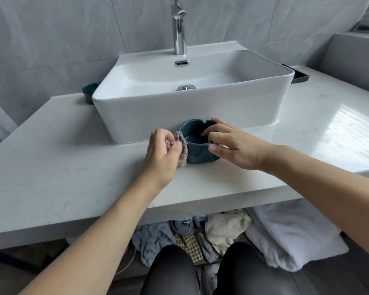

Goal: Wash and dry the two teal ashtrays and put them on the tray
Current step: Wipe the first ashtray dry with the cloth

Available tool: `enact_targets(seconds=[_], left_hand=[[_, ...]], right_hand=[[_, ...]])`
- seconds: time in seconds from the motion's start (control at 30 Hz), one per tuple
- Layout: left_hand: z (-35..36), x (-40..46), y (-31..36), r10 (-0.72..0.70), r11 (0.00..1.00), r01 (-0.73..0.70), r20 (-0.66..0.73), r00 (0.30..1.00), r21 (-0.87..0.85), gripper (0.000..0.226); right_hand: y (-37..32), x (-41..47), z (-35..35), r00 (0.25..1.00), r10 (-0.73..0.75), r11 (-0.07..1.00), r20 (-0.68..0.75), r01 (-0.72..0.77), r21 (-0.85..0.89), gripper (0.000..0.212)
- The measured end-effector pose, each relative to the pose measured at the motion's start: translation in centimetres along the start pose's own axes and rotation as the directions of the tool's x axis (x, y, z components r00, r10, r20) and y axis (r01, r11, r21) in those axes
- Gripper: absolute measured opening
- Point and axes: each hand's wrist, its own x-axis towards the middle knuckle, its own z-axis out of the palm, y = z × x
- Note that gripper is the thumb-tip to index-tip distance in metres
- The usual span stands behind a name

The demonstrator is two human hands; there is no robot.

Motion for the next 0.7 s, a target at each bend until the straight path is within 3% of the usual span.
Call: enact_targets(seconds=[0.17, 0.33, 0.4, 0.5, 0.6, 0.7], left_hand=[[0.5, -0.9, -0.5, 0.201, 0.919, -0.235, 0.134, 0.97, 0.318, 0.019], [0.5, -0.8, -0.3, 0.242, 0.858, -0.298, 0.183, 0.953, 0.418, 0.019], [0.2, -0.5, 0.0, 0.224, 0.893, -0.279, 0.187, 0.956, 0.354, 0.017], [-0.2, 0.1, -0.2, 0.109, 0.988, -0.12, 0.109, 0.988, 0.096, 0.019], [-0.3, 0.3, -0.1, -0.032, 0.993, 0.034, 0.024, 0.999, -0.112, 0.018], [0.3, 0.2, 0.5, 0.003, 0.992, -0.006, -0.025, 1.0, -0.123, 0.018]], right_hand=[[0.3, 0.1, 0.6, 0.998, 0.001, 1.0, -0.056, 0.001, 0.02, 0.045], [-0.1, -0.2, 0.7, 0.992, 0.041, 0.998, -0.117, -0.046, -0.041, 0.035], [-0.8, -0.2, 0.3, 0.99, 0.086, 0.991, -0.11, -0.096, -0.091, 0.04], [-1.5, -0.2, -1.1, 0.992, 0.124, 0.985, -0.037, -0.127, -0.114, 0.034], [-0.8, -0.6, -2.6, 0.993, 0.12, 0.991, 0.017, -0.119, -0.059, 0.034], [0.1, -0.9, -2.6, 0.999, 0.033, 0.992, 0.026, -0.03, -0.122, 0.032]])
